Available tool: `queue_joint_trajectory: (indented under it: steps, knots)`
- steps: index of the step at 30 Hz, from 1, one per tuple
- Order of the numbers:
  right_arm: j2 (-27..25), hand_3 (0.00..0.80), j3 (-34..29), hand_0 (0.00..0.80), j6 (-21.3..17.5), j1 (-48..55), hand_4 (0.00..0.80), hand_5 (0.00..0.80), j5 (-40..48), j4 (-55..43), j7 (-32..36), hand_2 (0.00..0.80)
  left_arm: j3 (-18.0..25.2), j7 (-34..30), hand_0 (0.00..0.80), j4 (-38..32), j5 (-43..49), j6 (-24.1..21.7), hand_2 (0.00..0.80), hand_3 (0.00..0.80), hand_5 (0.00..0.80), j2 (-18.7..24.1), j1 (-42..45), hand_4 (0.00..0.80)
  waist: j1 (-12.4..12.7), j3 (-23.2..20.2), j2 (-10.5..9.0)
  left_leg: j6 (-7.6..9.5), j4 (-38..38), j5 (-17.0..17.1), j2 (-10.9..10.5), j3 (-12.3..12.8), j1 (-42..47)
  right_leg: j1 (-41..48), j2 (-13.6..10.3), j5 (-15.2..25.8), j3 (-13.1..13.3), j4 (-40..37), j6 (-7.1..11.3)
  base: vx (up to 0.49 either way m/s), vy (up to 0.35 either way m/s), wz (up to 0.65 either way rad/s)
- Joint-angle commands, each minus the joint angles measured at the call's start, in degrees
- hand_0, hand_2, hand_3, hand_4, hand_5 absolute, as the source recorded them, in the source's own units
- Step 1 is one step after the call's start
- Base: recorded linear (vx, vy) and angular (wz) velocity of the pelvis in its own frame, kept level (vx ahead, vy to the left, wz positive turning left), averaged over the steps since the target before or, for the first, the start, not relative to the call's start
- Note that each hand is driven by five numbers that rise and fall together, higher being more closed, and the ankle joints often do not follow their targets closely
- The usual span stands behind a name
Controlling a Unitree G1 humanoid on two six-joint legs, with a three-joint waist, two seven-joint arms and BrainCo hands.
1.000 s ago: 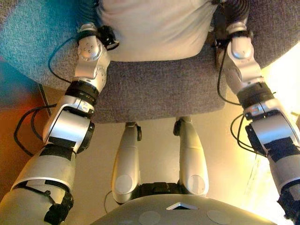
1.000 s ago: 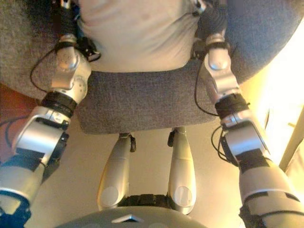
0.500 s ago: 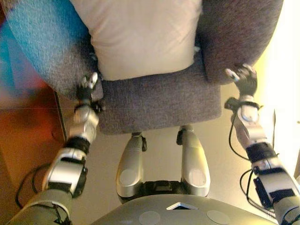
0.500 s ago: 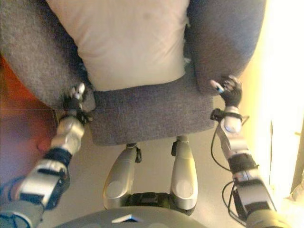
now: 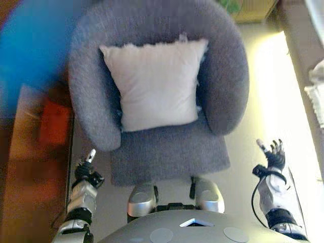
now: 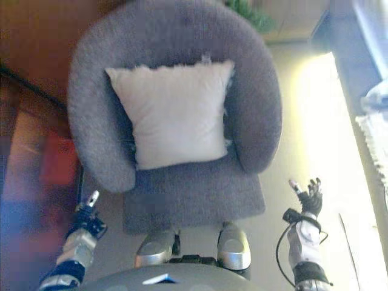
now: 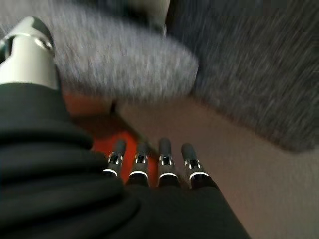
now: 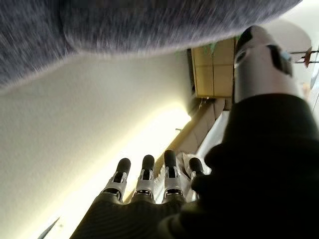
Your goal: Pick up the cushion and take it to the sofa
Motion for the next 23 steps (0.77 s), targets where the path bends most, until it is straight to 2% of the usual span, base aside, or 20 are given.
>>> queue_joint_trajectory:
  steps: [1, 3, 7, 10, 13, 15, 19, 23]
  knots:
    - [1.6, 0.0, 2.1, 0.0, 2.9, 2.5, 0.0, 0.0, -0.5, 6.1, 6.4, 0.0, -2.3, -5.3, 0.0, 5.3, 3.2, -0.1, 0.0, 0.0, 0.0, 0.7, 2.0, 0.0, 0.7, -5.8, -2.45, 2.29, 1.4, -3.6, -1.5, 3.2, 3.0, 0.2, -1.1, -0.3, 1.9, 2.7, 2.96, 0.051, -0.015, 0.03]
    - [3.4, 0.0, 4.7, 0.0, 4.4, 1.8, 0.0, 0.0, -1.4, 14.2, 10.4, 0.0, -4.7, -6.0, 0.0, 10.1, 4.5, -0.7, 0.0, 0.0, 0.0, -0.6, 1.3, 0.0, 1.1, -6.9, -2.62, 2.63, 0.9, -4.1, -1.6, 3.0, 4.4, 1.9, -0.7, -0.8, 1.7, 2.3, 2.72, 0.024, -0.011, -0.01]
    - [6.4, 0.0, 12.0, 0.0, 11.4, -1.7, 0.0, 0.0, -3.9, 22.2, 13.2, 0.0, -8.8, -5.4, 0.0, 18.2, 8.4, -0.1, 0.0, 0.0, 0.0, -2.9, -1.1, 0.0, 2.0, -8.0, -3.08, 3.22, 0.4, -4.7, -1.8, 2.5, 6.2, 4.0, -0.2, -1.6, 1.3, 1.9, 2.06, -0.01, -0.022, -0.03]
    - [8.1, 0.0, 16.3, 0.0, 14.0, -3.4, 0.0, 0.0, -4.1, 22.9, 14.1, 0.0, -11.3, -4.8, 0.0, 21.0, 13.5, 4.1, 0.0, 0.0, 0.0, -3.7, -2.4, 0.0, 2.3, -8.7, -3.16, 3.37, 0.3, -5.0, -1.9, 2.0, 6.6, 4.8, 0.2, -2.0, 1.4, 1.7, 1.67, -0.026, 0.001, 0.02]
    - [8.6, 0.0, 19.4, 0.0, 16.1, -4.6, 0.0, 0.0, -6.2, 23.2, 13.6, 0.0, -13.6, -6.3, 0.0, 22.8, 16.0, 9.3, 0.0, 0.0, 0.0, -4.2, -3.8, 0.0, 2.0, -9.3, -2.93, 3.53, 0.3, -5.5, -2.0, 2.3, 7.2, 5.5, 0.4, -2.4, 1.8, 1.4, 1.3, -0.035, 0.027, -0.03]
    - [8.6, 0.0, 20.7, 0.0, 16.1, -5.1, 0.0, 0.0, -6.7, 23.4, 13.0, 0.0, -15.1, -7.2, 0.0, 23.3, 18.2, 10.6, 0.0, 0.0, 0.0, -4.3, -4.5, 0.0, 1.8, -9.6, -2.85, 3.65, 0.3, -5.7, -2.1, 2.3, 7.4, 5.7, 0.5, -2.6, 2.0, 1.2, 1.26, -0.034, 0.027, -0.17]
    - [8.4, 0.0, 22.1, 0.0, 18.8, -5.7, 0.0, 0.0, -7.3, 23.6, 10.8, 0.0, -18.0, -8.1, 0.0, 22.9, 17.4, 13.1, 0.0, 0.0, 0.0, -4.4, -6.0, 0.0, 1.5, -10.2, -2.6, 3.8, 0.3, -6.2, -2.2, 2.4, 8.0, 6.1, 0.5, -2.8, 2.4, 1.2, 1.29, -0.019, 0.031, 0.07]
    - [8.3, 0.0, 22.5, 0.0, 20.3, -5.8, 0.0, 0.0, -7.9, 26.1, 8.1, 0.0, -18.5, -8.1, 0.0, 22.8, 15.9, 14.8, 0.0, 0.0, 0.0, -4.5, -6.5, 0.0, 1.7, -10.4, -2.43, 3.83, 0.3, -6.5, -2.1, 2.5, 8.3, 6.5, 0.4, -2.9, 2.0, 1.1, 1.35, -0.015, 0.019, -0.03]
